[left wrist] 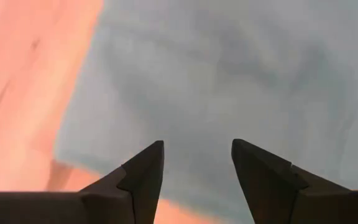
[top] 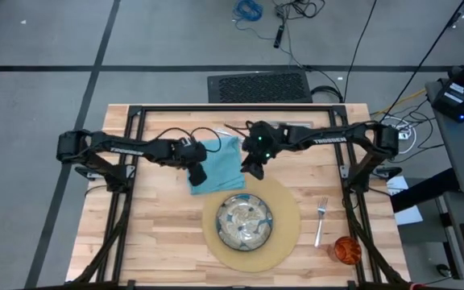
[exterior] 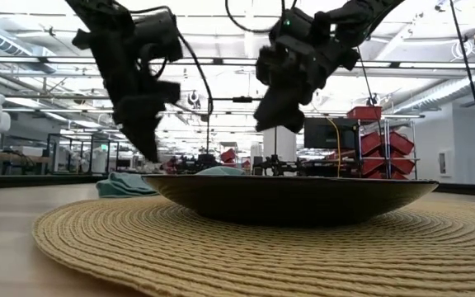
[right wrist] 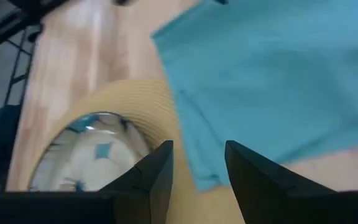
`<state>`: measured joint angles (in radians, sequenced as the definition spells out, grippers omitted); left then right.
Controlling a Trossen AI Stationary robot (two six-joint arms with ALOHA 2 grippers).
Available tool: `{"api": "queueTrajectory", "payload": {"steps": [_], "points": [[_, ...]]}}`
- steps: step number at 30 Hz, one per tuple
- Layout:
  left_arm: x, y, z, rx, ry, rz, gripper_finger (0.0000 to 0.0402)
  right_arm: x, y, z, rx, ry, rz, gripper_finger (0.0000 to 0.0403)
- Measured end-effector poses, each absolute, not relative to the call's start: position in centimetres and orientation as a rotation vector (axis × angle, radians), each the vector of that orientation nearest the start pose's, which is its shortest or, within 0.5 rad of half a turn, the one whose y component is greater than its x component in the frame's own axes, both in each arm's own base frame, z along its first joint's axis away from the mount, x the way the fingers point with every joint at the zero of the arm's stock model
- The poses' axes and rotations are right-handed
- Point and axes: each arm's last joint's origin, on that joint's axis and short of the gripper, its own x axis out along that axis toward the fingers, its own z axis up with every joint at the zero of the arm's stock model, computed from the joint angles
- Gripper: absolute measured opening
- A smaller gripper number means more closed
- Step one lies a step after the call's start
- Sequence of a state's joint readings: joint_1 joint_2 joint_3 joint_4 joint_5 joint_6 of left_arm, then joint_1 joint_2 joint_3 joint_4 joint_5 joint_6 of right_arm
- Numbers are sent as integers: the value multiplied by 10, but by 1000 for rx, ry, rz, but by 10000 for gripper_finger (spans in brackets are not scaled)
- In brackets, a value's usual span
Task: Set table place
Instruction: Fold the blue napkin
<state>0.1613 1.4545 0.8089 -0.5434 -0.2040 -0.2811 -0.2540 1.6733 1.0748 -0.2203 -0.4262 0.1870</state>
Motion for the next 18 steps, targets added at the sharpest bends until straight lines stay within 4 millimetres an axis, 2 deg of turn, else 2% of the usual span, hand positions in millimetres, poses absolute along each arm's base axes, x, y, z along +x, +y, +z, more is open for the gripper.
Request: {"api": "queueTrajectory", "payload": {"steps": [3,8,13,18], "points": [[238,48,166,-210,1277,468,178,346,-63,208,439,771,125,137],[218,45,160,-189,1422,455,178,358,-48,205,460,721,181,137],[203,44,168,-223,1317,469,178,375,-43,197,468,711,193,137],[177,48,173,-412,1062,541,178,404,-35,186,436,733,220,137]]}}
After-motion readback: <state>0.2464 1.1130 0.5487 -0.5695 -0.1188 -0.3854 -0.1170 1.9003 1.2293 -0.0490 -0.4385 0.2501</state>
